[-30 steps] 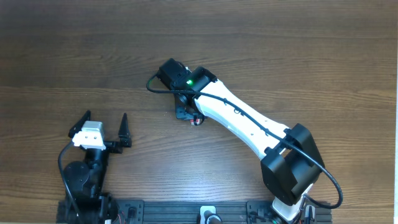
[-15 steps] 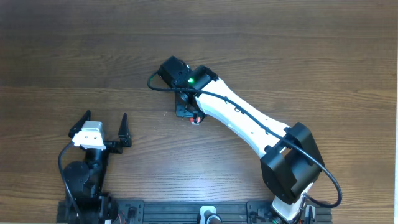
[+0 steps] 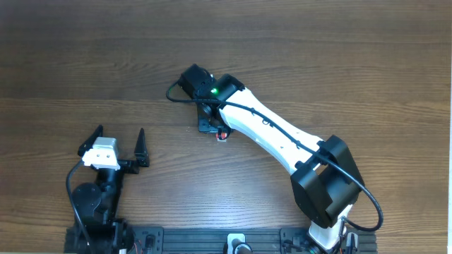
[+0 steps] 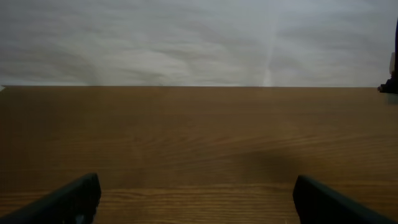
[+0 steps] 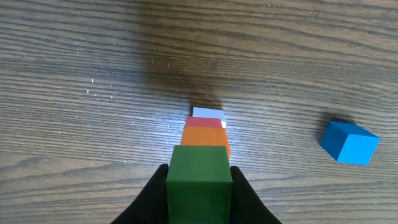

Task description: Stack Cubes

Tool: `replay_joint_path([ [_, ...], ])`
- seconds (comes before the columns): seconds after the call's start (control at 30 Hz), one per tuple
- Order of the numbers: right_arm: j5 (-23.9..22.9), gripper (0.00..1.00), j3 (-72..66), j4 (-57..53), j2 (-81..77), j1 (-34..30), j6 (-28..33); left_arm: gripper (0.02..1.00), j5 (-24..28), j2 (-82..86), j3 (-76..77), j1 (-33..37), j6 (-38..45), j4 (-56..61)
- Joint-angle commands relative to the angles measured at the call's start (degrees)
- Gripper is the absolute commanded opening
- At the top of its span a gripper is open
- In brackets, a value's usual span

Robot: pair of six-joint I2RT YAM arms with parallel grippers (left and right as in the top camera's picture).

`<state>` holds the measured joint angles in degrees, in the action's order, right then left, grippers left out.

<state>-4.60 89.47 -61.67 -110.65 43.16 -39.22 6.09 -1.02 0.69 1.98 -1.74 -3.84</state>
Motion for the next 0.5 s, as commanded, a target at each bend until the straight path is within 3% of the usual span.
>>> replay_joint_path([
  [0.03, 0.3, 0.139, 0.9, 0.1, -1.0, -0.4, -0.6, 0.998, 0.7, 0.1, -0.4, -0.3, -0.6, 0.0],
  [0.1, 0.3, 0.213, 0.9, 0.0, -1.0, -0.4, -0.6, 1.000, 0.7, 0.1, -0.4, -0.3, -0.6, 0.0],
  [0.5, 0.3, 0.233, 0.9, -0.6, -1.0, -0.4, -1.7, 1.000, 0.7, 0.1, -0.4, -0.3, -0.6, 0.0],
])
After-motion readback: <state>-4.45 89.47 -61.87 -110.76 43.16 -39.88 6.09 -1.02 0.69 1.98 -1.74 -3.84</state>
